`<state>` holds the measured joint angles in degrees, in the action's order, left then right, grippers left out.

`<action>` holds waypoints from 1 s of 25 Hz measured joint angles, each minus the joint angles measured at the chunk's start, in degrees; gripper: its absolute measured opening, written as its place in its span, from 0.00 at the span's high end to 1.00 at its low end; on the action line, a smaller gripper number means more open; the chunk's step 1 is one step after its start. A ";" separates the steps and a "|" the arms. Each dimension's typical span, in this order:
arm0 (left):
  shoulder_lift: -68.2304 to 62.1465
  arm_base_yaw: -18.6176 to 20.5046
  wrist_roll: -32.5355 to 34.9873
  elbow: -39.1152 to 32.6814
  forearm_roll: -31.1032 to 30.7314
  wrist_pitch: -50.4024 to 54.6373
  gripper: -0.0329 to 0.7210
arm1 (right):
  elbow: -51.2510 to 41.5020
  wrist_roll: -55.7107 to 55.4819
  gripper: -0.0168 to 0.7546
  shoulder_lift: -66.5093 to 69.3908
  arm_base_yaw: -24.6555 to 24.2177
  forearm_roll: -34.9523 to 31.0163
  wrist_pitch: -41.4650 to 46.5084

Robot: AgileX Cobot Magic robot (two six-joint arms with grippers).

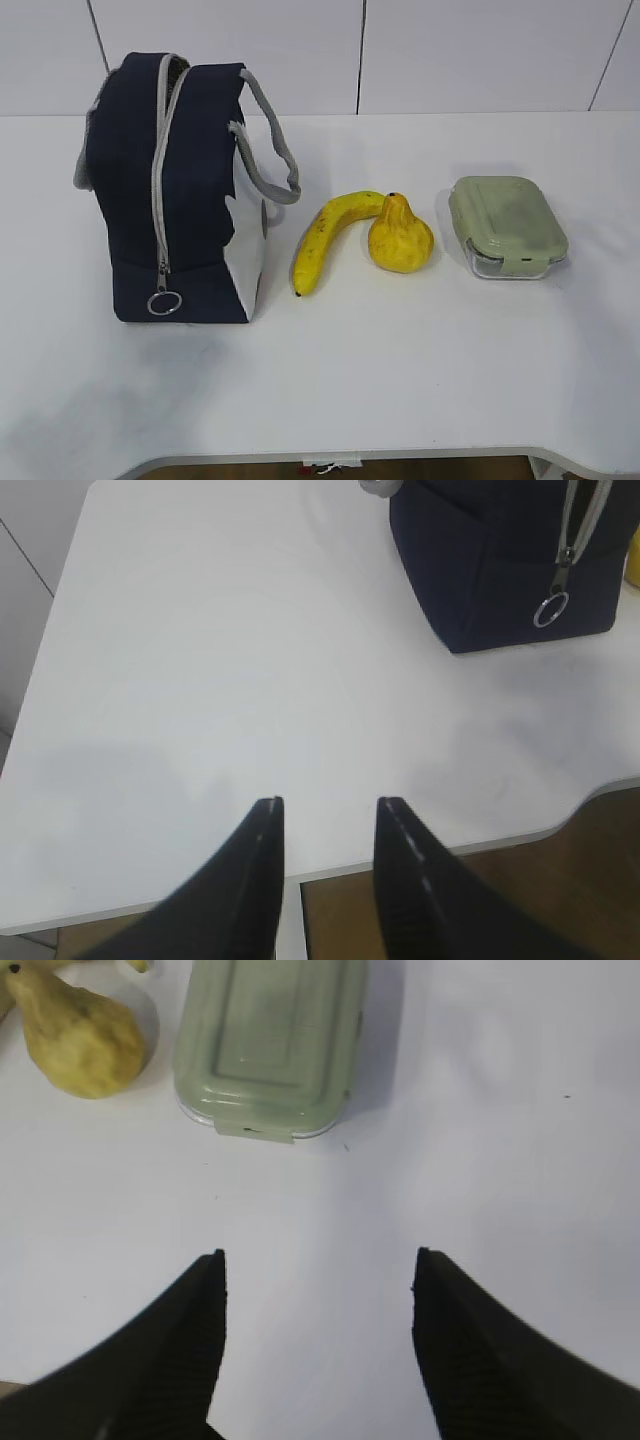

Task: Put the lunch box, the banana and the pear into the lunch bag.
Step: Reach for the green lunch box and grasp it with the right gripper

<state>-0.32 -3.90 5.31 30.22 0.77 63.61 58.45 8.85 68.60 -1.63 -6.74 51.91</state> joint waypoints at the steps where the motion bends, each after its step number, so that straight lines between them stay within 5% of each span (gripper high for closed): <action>1: 0.00 0.00 0.00 0.00 -0.10 0.00 0.64 | 0.24 2.35 0.36 0.78 -1.47 -3.10 0.00; 16: 0.00 0.00 0.00 0.00 -0.10 0.00 0.64 | 1.05 31.22 0.36 14.72 -27.43 -42.74 11.65; 25: 0.00 0.00 0.00 0.00 -0.10 0.00 0.64 | 7.69 39.27 0.36 29.66 -33.75 -54.42 16.23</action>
<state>-0.32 -3.90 5.31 30.22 0.67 63.61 66.14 48.12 98.26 -35.39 -61.16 68.13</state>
